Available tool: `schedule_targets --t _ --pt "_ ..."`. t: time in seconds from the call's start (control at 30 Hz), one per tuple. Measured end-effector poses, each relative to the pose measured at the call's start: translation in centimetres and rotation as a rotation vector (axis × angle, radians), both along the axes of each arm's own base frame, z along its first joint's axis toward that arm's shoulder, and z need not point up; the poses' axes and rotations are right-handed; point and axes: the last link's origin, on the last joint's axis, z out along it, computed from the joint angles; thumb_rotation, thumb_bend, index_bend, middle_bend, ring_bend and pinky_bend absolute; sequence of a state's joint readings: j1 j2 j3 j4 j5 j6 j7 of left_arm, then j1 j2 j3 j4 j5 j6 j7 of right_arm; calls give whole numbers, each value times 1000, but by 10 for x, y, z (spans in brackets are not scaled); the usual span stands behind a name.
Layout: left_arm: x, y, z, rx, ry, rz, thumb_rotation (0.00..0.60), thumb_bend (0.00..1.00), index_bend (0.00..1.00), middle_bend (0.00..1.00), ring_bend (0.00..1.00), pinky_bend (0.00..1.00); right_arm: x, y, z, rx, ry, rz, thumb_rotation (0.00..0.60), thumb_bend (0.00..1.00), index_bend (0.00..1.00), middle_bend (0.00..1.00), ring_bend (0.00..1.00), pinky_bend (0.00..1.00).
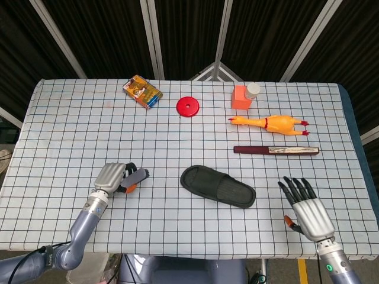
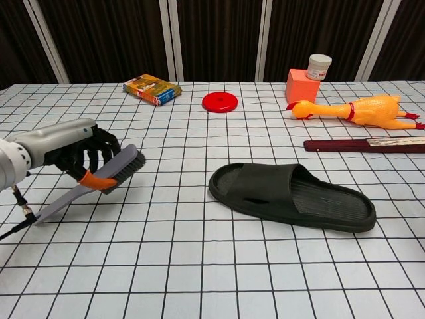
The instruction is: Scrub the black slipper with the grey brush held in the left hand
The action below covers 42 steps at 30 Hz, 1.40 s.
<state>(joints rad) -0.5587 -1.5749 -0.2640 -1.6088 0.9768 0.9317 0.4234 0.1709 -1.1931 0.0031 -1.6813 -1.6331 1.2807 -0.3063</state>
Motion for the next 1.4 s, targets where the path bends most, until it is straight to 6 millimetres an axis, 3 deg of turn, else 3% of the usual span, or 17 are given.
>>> schedule_targets --t 0.17,0.47,0.77,1.0,1.17,1.4 --pt "23 6 -1 -52 -36 30 600 589 704 791 674 603 15 -1 -29 86 83 72 600 354 0 0 0 61" --pt "63 17 3 -166 -119 89 600 594 706 796 676 604 23 1 -37 109 92 119 600 387 0 0 0 61" --pt "133 31 4 -180 2 47 600 594 707 795 676 604 47 -13 -59 87 64 204 600 532 0 16 1 96" --pt "188 21 -11 -161 99 61 600 594 707 794 676 604 60 -8 -80 133 56 279 600 585 0 32 9 99" --pt "208 10 -27 -191 152 80 600 594 707 794 676 604 66 -1 -96 178 55 311 600 609 0 47 24 100" --pt "210 14 -37 -192 180 118 600 594 707 794 676 604 78 -3 -117 236 23 317 600 619 0 56 32 101"
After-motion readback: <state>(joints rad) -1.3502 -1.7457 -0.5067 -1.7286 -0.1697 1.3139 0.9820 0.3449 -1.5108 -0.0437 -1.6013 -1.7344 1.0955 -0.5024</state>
